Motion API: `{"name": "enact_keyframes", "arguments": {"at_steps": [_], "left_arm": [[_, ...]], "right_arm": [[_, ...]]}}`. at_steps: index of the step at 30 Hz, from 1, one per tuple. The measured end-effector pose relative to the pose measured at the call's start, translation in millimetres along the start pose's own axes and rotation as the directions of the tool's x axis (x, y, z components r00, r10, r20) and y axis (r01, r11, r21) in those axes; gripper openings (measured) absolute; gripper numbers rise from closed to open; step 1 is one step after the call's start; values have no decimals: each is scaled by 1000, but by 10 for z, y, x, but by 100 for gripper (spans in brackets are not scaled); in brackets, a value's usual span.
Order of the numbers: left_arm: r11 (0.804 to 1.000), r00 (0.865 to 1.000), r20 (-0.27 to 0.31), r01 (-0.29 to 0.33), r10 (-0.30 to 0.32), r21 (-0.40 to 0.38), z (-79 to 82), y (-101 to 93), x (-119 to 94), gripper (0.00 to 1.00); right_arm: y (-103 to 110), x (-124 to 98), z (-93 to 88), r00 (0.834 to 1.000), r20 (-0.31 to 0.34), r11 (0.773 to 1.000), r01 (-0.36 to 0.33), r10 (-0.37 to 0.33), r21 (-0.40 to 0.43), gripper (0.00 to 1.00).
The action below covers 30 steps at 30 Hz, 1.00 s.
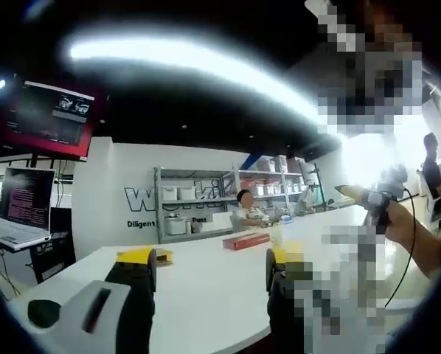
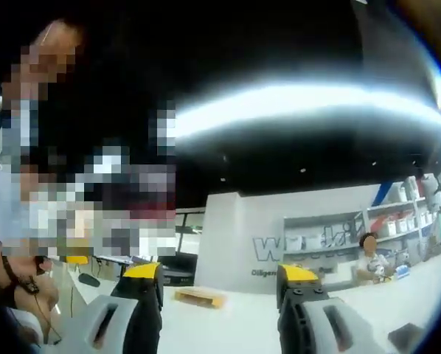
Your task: Tear open the coffee pouch, take out the coffee, and pour the coffee from the pouch into the cup
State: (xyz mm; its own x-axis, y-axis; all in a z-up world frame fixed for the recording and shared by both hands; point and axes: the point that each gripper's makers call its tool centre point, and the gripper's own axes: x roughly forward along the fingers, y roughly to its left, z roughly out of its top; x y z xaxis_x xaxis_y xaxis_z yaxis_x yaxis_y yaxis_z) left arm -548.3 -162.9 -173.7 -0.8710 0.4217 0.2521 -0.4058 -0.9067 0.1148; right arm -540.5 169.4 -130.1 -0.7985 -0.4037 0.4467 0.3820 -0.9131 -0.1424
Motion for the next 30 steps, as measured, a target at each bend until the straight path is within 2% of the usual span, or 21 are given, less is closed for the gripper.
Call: {"name": "enact_keyframes", "arguments": {"at_steps": [4,10,15,26,30], "left_arm": [[1000,1000,-16,4,-5,-5,-70,-9,32,62],[1000,999,-34,17,-17,-10,-172,-40,63,62],[1000,998,-56,12,-13,-21,-281,9,67,62],[999,998,-65,5,-7,-32,-328,27,38,62],[999,998,-59,11,-13,-30,-293,12,42,62]], "right_arm": [[-24,25,-13,1000,-4,1000,3,-3,-4,62],[-53,24,-137,1000,-27,1000,10,-10,4,62],[-22,19,-205,999,-48,1000,3,-3,7,62],[46,23,-271,998,-63,1000,-15,17,22,62],[78,47,-241,998,-54,999,-20,21,25,62]]}}
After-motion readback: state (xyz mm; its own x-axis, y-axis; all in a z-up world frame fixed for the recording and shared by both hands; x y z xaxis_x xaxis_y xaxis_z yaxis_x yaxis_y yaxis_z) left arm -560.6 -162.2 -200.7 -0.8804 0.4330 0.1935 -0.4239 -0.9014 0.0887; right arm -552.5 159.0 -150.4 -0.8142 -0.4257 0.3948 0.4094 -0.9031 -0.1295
